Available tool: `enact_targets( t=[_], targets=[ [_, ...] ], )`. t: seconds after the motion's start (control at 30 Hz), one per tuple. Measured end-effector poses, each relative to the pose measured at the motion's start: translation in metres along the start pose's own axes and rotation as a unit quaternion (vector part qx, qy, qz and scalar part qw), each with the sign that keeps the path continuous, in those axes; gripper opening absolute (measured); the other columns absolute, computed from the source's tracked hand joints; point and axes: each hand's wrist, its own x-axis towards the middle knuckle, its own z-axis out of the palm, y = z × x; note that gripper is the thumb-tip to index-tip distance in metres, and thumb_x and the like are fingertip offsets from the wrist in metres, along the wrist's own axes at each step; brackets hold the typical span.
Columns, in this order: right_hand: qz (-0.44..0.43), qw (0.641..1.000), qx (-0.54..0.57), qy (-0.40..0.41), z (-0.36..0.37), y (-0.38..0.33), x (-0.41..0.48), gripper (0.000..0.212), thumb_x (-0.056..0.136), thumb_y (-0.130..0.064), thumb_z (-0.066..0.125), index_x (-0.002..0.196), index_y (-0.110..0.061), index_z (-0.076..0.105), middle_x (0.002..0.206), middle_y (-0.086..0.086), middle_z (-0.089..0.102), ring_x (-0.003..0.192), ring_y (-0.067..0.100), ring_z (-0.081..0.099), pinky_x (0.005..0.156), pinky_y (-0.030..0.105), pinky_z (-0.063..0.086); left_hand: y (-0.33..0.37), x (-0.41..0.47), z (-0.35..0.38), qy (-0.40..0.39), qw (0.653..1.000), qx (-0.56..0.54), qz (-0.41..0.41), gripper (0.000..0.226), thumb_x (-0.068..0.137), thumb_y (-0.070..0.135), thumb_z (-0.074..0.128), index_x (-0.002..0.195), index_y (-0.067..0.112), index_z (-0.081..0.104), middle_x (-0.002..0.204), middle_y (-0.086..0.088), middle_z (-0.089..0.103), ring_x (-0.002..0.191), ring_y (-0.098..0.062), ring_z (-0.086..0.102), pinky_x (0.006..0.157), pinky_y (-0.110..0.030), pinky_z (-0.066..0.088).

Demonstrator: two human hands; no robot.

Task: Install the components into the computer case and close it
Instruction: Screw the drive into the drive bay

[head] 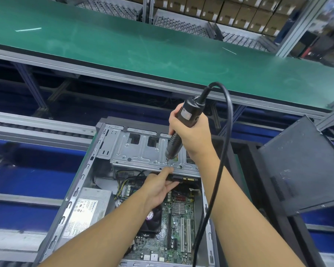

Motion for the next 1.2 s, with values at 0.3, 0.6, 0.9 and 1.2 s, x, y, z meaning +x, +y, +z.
enact_targets(
  t=[0.3,0.6,0.9,1.2],
  targets=[
    [-0.077,0.996,0.047,0.016,-0.042,-0.02,-0.004,0.029,0.087,0.001,0.064,0.085,-0.027,0.063,0.074,0.009,0.061,0.062,0.024,0.058,0.07,0.036,0.054,-0.003,-0.006,0.0,0.036,0.97,0.241,-0.017,0.07,0.077,0.049,0.079,0.114,-0.001,0.048,0.081,-0.002,0.061,0.064,-0.012,0.055,0.051,-0.024,0.043],
    [-0.096,0.986,0.104,0.088,-0.117,-0.013,-0.039,0.029,0.081,-0.003,0.066,0.086,-0.031,0.068,0.076,0.002,0.064,0.061,0.027,0.057,0.07,0.035,0.053,0.033,-0.03,0.011,-0.193,0.77,0.568,-0.218,0.061,0.08,0.078,0.051,0.055,0.024,0.039,0.045,0.008,0.03,0.038,-0.012,0.019,0.037,-0.019,0.017],
    [-0.087,0.98,0.099,0.151,-0.202,0.005,-0.084,0.028,0.079,0.001,0.066,0.086,-0.027,0.068,0.078,0.005,0.063,0.064,0.03,0.056,0.072,0.042,0.049,-0.007,-0.04,0.131,-0.197,0.829,0.523,0.007,0.036,0.1,0.032,0.043,0.067,0.019,0.049,0.051,0.001,0.034,0.042,-0.014,0.018,0.042,-0.02,0.01],
    [-0.049,0.979,0.104,0.17,-0.282,0.033,-0.126,0.029,0.077,-0.001,0.066,0.084,-0.028,0.069,0.077,0.005,0.064,0.063,0.029,0.056,0.072,0.04,0.05,-0.105,0.016,0.175,-0.172,0.679,0.712,0.046,0.023,0.091,0.019,0.051,0.078,0.011,0.067,0.06,0.004,0.066,0.051,-0.017,0.049,0.042,-0.018,0.033]
  ],
)
